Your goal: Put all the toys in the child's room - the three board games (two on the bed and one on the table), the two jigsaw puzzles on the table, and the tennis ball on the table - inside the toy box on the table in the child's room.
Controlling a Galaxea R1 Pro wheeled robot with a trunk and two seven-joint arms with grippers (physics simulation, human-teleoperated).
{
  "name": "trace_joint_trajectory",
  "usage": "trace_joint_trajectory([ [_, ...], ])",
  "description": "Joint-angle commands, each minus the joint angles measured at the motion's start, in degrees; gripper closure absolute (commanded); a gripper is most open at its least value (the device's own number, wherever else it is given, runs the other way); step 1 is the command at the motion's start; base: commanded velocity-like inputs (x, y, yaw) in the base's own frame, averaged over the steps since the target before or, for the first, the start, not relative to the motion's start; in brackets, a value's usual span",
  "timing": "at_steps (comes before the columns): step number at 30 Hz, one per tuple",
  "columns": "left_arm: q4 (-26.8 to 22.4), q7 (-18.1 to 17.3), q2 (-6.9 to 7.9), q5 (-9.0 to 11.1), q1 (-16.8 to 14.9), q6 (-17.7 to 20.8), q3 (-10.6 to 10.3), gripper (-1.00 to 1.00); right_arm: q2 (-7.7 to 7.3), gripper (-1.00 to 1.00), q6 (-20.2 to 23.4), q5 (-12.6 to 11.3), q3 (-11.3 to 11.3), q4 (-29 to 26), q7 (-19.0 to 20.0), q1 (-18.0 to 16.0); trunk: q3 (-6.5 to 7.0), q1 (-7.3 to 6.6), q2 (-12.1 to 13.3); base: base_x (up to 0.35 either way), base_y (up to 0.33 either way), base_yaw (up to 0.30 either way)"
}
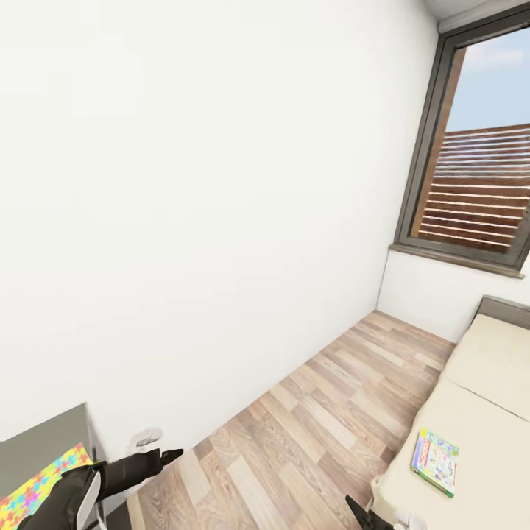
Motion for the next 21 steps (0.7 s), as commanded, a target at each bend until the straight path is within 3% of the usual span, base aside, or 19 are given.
trace_joint_trajectory([
  [1, -0.08, -0.47, -0.05, -0.52, -0.03, 0.38, 0.41, -1.00, 0.01, -1.00, 0.50, -0.55, -0.31, 0.06, 0.27, -0.02, 0.02, 0.04, -0.04, 0.162, 0.026, -0.256],
  [7, -0.09, -0.47, 0.03, -0.52, -0.03, 0.37, 0.38, -1.00, -0.01, -1.00, 0.52, -0.55, -1.86, 0.11, 0.36, 0.00, 0.28, 0.04, -0.04, 0.056, 0.009, -0.256],
  [21, -0.16, -0.51, 0.09, -0.54, -0.03, 0.37, 0.33, -1.00, -0.04, -1.00, 0.58, -0.55, -2.84, 0.12, 0.39, 0.08, 0.88, 0.04, -0.04, 0.014, 0.001, -0.255],
])
